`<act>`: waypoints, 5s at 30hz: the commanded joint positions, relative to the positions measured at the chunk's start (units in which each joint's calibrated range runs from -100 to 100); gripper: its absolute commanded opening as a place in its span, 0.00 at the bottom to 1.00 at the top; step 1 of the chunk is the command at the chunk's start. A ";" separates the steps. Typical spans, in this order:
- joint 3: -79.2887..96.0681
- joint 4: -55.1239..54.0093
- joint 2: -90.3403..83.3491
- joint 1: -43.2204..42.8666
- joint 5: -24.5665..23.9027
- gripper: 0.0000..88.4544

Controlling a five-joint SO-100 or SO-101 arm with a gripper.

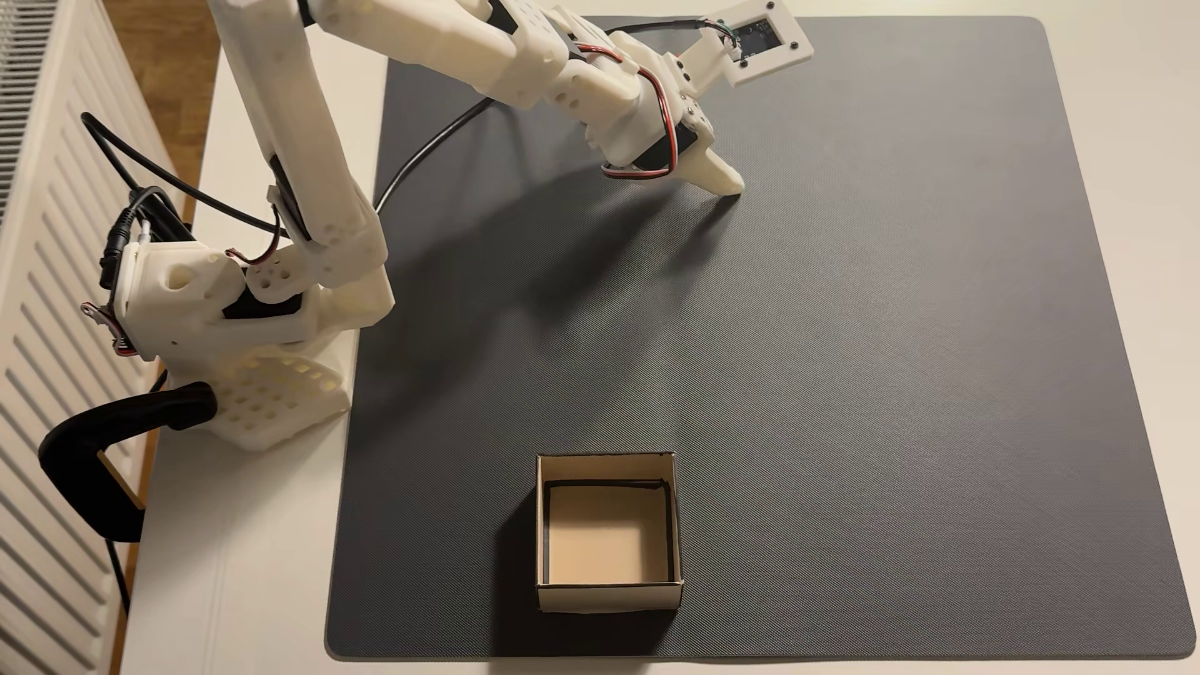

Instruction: Pick the red object and place it in the box

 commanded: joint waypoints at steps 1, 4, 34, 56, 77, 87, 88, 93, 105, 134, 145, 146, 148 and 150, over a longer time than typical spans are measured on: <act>-0.63 0.11 1.13 -0.74 -0.12 0.23; -0.63 0.11 0.70 -0.37 -0.17 0.23; 1.64 6.22 -6.44 4.45 4.05 0.01; 15.42 16.19 -36.20 19.08 7.70 0.01; 39.10 16.28 -69.28 23.98 7.75 0.01; 45.90 16.28 -76.85 24.50 7.75 0.01; 46.54 16.28 -77.10 24.80 7.75 0.01; 46.90 18.72 -77.53 25.76 7.75 0.01; 46.90 24.14 -76.93 25.84 7.75 0.01; 46.90 39.09 -76.93 26.13 7.23 0.01; 46.90 44.69 -76.93 26.06 7.18 0.01; 46.90 45.12 -76.93 26.06 7.18 0.01; 46.90 45.56 -77.02 26.06 7.18 0.01; 46.90 45.91 -76.93 26.06 7.18 0.01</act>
